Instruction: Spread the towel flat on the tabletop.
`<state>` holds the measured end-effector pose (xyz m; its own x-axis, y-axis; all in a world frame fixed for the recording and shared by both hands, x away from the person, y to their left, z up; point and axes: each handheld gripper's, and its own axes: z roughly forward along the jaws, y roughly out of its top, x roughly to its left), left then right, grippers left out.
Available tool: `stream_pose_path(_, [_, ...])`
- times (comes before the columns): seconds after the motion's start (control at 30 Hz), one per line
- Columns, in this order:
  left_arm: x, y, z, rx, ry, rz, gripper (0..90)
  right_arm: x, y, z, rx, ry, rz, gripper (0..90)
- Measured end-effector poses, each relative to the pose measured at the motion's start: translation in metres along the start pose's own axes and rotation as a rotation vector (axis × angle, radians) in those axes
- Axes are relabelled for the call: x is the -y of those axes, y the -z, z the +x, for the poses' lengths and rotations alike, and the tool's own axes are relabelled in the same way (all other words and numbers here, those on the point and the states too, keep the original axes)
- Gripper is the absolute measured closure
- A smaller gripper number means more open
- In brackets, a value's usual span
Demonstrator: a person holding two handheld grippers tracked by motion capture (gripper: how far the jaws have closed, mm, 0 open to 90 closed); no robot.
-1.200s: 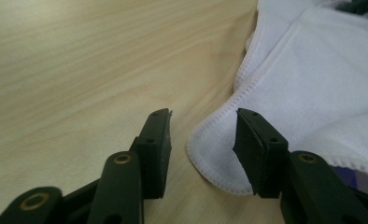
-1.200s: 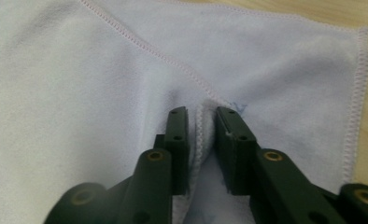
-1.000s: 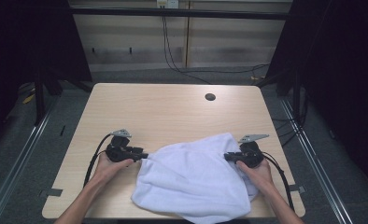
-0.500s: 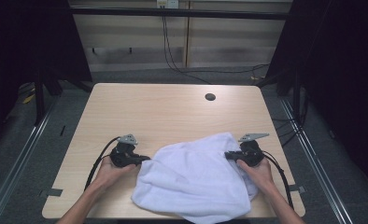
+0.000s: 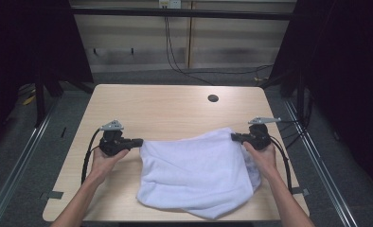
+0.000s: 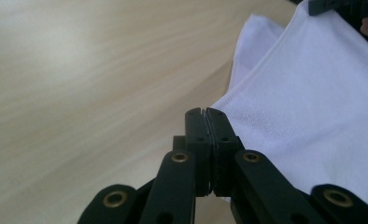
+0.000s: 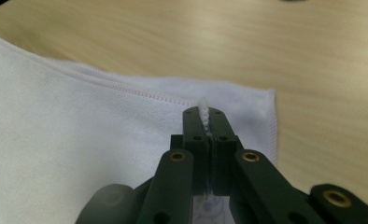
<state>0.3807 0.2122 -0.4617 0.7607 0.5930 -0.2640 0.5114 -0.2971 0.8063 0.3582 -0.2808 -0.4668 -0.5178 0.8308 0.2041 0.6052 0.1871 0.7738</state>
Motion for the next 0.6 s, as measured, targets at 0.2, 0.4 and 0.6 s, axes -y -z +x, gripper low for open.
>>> stream_pose_path(0.2, [-0.027, -0.001, 0.004, -0.012, -0.001, -0.072, 89.1, -0.043, -0.002, -0.01, 0.028, -0.002, -0.055, 88.9])
stream_pose_path(0.4, [-0.066, 0.006, 0.01, -0.031, 0.002, -0.145, 89.1, -0.083, 0.016, -0.024, 0.055, -0.041, -0.152, 88.9])
stream_pose_path(0.6, [-0.108, 0.022, -0.003, -0.012, -0.044, -0.223, 89.1, -0.118, 0.053, -0.025, 0.069, -0.031, -0.256, 88.9])
